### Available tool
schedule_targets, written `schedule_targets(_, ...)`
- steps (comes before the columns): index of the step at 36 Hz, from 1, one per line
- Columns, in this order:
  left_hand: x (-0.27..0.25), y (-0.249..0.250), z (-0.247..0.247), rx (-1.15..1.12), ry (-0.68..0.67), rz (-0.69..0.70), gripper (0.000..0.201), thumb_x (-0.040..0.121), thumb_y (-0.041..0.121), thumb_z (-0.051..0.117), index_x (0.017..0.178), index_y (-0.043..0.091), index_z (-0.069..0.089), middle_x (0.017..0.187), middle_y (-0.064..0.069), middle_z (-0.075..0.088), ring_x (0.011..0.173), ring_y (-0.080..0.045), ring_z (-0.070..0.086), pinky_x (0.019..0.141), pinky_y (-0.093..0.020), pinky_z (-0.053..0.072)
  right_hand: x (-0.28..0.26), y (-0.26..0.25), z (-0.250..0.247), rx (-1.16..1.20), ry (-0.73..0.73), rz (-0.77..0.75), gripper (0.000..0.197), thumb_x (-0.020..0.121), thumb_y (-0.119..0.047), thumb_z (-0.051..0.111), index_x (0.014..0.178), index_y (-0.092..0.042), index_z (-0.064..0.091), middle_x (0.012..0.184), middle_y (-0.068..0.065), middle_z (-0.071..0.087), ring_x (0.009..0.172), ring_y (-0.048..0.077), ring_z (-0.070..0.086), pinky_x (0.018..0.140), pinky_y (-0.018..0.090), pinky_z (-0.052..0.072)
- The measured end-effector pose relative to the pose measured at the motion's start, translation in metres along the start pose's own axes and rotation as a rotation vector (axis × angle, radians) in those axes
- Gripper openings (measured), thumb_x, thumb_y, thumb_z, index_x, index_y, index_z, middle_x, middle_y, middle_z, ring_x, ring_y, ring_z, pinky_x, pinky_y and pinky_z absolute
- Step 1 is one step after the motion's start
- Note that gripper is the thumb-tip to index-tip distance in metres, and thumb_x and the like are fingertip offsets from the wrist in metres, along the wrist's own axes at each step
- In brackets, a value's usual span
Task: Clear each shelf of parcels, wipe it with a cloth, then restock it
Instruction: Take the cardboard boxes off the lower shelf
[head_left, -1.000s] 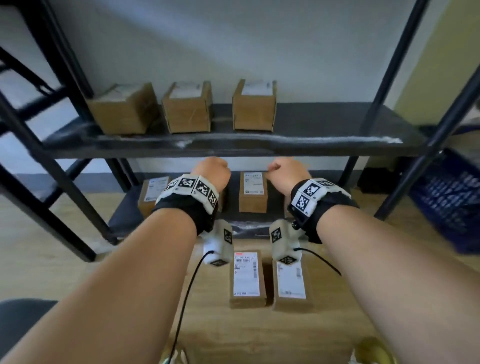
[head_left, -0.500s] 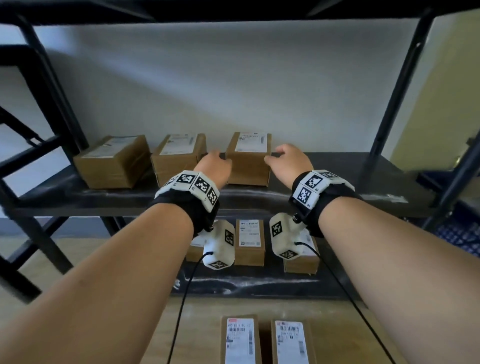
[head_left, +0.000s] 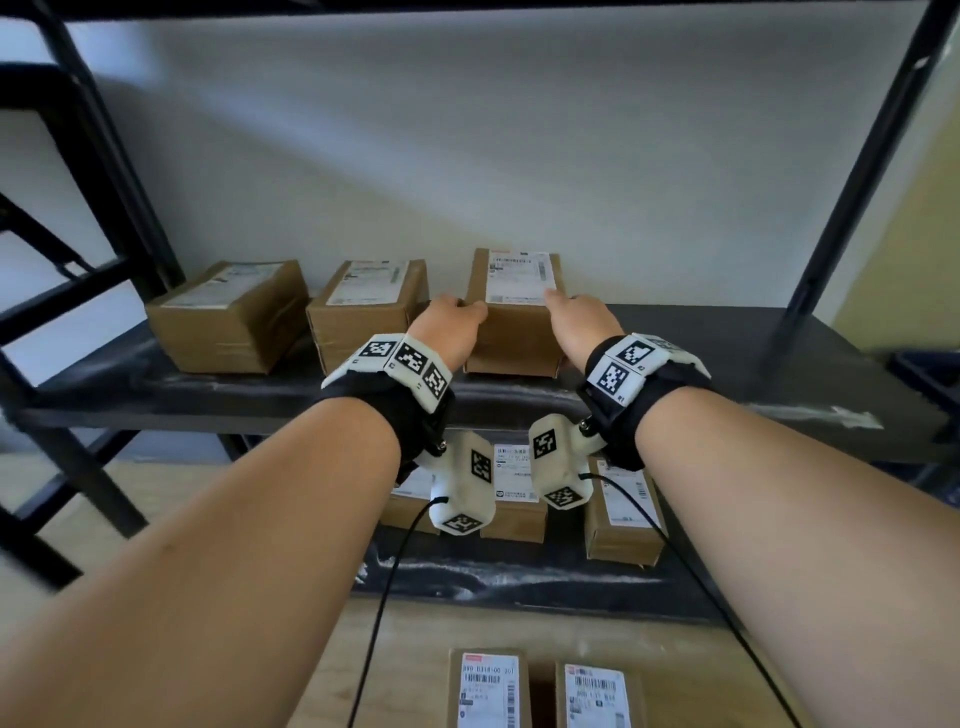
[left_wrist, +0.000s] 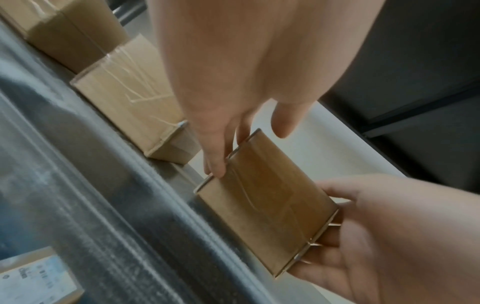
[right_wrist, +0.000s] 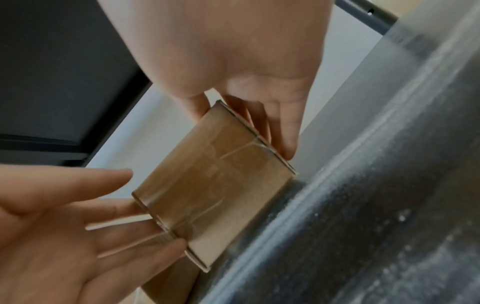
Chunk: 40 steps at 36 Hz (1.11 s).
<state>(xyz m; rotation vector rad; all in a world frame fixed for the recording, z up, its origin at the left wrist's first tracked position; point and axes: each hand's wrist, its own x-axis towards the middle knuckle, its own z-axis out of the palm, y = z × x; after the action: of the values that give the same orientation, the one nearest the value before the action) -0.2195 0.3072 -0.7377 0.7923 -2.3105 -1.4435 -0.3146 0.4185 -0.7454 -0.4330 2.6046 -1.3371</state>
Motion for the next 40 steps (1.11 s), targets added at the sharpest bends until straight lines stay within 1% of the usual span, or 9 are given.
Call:
schedule_targets(6,-0.034,0.002,-0.024,-0.041,0.064,0.016,0.028,0.093,0.037,0.048,0.099,0.009,0.050,0.103,-0.014,0.057,0.109,-0.040,0.059,0.093,-0.052,0.049,-0.029,-0.022,0.001,0.016,0.034,-0.070,0.046,0.098,-0.051,0.036,0.106,-0.010,0.055,0.093,0.009,0.056,0.076,0.027,0.054,0.054,0.029,0.036)
schedule_targets(11,-0.084,0.010,-0.048,-0.066,0.101,0.023,0.034,0.096,0.030,0.044,0.114,0.002,0.053,0.108,-0.015,0.064,0.096,-0.032,0.065,0.086,-0.045,0.055,-0.065,-0.037,0.001,0.094,0.062,-0.111,0.056,0.094,-0.052,0.042,0.124,-0.005,0.049,0.109,0.010,0.063,0.071,0.022,0.055,0.054,0.029,0.035)
schedule_targets(17,-0.139,0.006,-0.075,-0.027,0.225,0.029,0.035,0.091,0.040,0.052,0.101,0.011,0.068,0.092,-0.011,0.072,0.084,-0.027,0.070,0.079,-0.039,0.058,-0.120,-0.046,0.008,0.096,0.071,-0.178,0.052,0.091,-0.053,0.048,0.119,-0.010,0.047,0.099,0.004,0.059,0.070,0.019,0.053,0.054,0.029,0.036)
schedule_targets(21,-0.161,-0.006,-0.092,-0.062,0.252,-0.001,0.033,0.090,0.038,0.056,0.106,0.012,0.067,0.089,-0.007,0.071,0.083,-0.024,0.069,0.081,-0.043,0.057,-0.155,-0.051,0.015,0.081,0.068,-0.188,0.048,0.092,-0.051,0.048,0.117,-0.010,0.047,0.098,0.004,0.059,0.076,0.022,0.057,0.063,0.031,0.042)
schedule_targets(28,-0.194,-0.027,-0.115,-0.098,0.225,-0.039,0.016,0.089,0.028,0.061,0.086,0.014,0.065,0.096,-0.009,0.069,0.092,-0.026,0.067,0.086,-0.044,0.055,-0.206,-0.051,0.033,0.098,0.037,-0.185,0.049,0.090,-0.048,0.049,0.124,-0.012,0.047,0.116,0.005,0.062,0.094,0.025,0.061,0.075,0.034,0.048)
schedule_targets(31,-0.207,-0.040,-0.122,-0.085,0.194,-0.077,0.015,0.091,0.017,0.059,0.095,0.003,0.062,0.106,-0.015,0.063,0.097,-0.027,0.063,0.089,-0.043,0.054,-0.224,-0.046,0.043,0.106,-0.046,-0.198,0.047,0.089,-0.044,0.052,0.125,-0.014,0.048,0.118,0.002,0.063,0.095,0.021,0.061,0.071,0.030,0.044)
schedule_targets(35,-0.222,-0.066,-0.126,-0.039,0.207,-0.187,0.027,0.088,0.009,0.059,0.111,-0.003,0.059,0.116,-0.019,0.061,0.102,-0.029,0.063,0.089,-0.042,0.054,-0.245,-0.033,0.065,0.068,-0.157,-0.195,0.047,0.085,-0.040,0.054,0.125,-0.016,0.046,0.120,0.001,0.063,0.098,0.020,0.062,0.080,0.035,0.052)
schedule_targets(38,-0.227,-0.089,-0.125,0.050,0.215,-0.230,0.034,0.088,0.006,0.058,0.121,-0.003,0.058,0.121,-0.018,0.061,0.108,-0.030,0.062,0.075,-0.030,0.055,-0.252,-0.019,0.085,0.022,-0.223,-0.178,0.046,0.086,-0.037,0.055,0.126,-0.014,0.044,0.119,0.002,0.062,0.097,0.021,0.061,0.072,0.032,0.048)
schedule_targets(40,-0.228,-0.108,-0.124,0.093,0.178,-0.279,0.034,0.086,0.002,0.059,0.120,-0.004,0.058,0.106,-0.015,0.065,0.094,-0.028,0.065,0.065,-0.027,0.054,-0.253,-0.007,0.100,-0.006,-0.266,-0.162,0.037,0.086,-0.034,0.055,0.116,-0.015,0.044,0.113,0.001,0.063,0.089,0.019,0.060,0.061,0.028,0.042)
